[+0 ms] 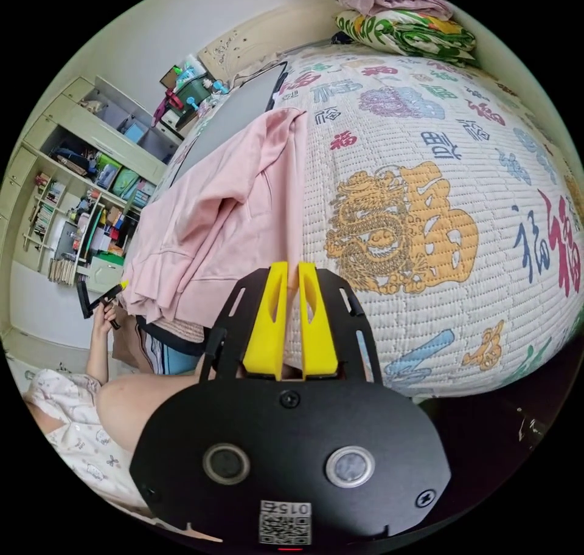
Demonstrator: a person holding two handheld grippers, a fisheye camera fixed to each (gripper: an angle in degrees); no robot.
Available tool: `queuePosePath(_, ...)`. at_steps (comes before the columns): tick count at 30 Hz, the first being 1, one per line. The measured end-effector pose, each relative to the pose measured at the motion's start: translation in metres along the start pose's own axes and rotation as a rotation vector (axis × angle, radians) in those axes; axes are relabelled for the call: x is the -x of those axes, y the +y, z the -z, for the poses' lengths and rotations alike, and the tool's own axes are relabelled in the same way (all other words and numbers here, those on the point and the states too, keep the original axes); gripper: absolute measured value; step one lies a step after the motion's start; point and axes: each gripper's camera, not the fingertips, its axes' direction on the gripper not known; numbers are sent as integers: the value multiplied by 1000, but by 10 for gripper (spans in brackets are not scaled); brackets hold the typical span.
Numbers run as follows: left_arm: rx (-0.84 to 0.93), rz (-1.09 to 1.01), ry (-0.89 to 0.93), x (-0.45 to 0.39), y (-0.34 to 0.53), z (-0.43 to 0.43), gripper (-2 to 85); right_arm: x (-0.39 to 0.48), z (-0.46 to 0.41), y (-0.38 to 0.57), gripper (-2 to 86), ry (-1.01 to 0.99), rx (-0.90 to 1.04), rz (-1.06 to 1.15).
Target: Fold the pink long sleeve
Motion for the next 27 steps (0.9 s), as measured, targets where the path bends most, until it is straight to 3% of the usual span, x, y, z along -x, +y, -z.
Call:
queuePosePath(5,42,-99,-131,-34,-16,3,10,63,6,10,32,165,89,138)
queuePosePath(10,111,-30,-185,-47,-6,-81,7,113,-46,24,32,361,162,246)
queuePosePath(16,50,-16,-279,-77,-5,-99,4,173,-80,57,33,608,19,348)
queuePosePath(27,-29,67,-235,-69,-2,-116,3,194,-92,64,40,534,-21,259)
